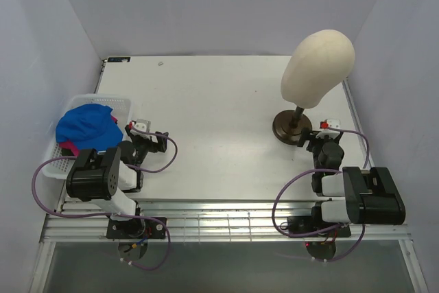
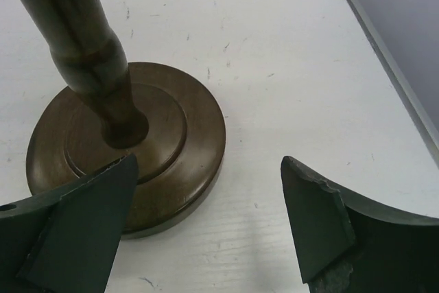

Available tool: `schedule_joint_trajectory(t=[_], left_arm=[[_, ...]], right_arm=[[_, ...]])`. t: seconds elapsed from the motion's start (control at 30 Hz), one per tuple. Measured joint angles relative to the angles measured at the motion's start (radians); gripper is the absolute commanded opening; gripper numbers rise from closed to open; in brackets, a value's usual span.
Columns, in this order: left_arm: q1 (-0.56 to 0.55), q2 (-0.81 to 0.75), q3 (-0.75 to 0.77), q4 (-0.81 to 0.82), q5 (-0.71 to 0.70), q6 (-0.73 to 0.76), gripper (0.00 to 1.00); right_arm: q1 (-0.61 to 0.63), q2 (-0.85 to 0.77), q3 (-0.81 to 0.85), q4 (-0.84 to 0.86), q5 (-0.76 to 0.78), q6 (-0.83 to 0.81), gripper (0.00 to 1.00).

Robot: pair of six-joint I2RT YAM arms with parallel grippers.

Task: Stack the hats

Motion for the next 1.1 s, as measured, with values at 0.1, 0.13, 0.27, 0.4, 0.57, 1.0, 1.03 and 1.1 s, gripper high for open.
schedule_joint_trajectory(t=[0.1,0.13,0.27,0.4,0.57,1.0,1.03,1.1], left_arm=[[0.000,0.000,0.000,0.001,0.000,0.000,0.98],[0.000,0.000,0.000,0.001,-0.001,0.000,0.98],[0.000,0.000,0.008,-0.001,-0.006,0.000,0.98],[0.000,-0.018,0.026,-0.061,0.006,0.003,0.98],[-0.016,-0.052,0.330,-0.455,0.038,0.017,0.82],[-0.235,-0.051,0.995,-1.485,0.022,0.134,0.80],[-0.221,-0.052,1.050,-1.553,-0.003,0.148,0.81],[-0.168,-0.054,1.149,-1.674,-0.060,0.177,0.82]], right_arm=[[0.001,-0.095,-0.014,-0.063,0.067,0.025,0.89],[0.001,-0.140,-0.013,-0.092,0.092,0.035,0.89],[0.001,-0.331,0.025,-0.249,0.230,0.084,0.89],[0.001,-0.489,0.059,-0.428,0.343,0.132,0.90],[0.001,-0.651,0.113,-0.700,0.409,0.217,0.94],[0.001,-0.799,0.512,-1.218,0.321,0.248,0.83],[0.001,-0.792,0.544,-1.247,0.298,0.237,0.81],[0.001,-0.778,0.604,-1.302,0.238,0.217,0.75]])
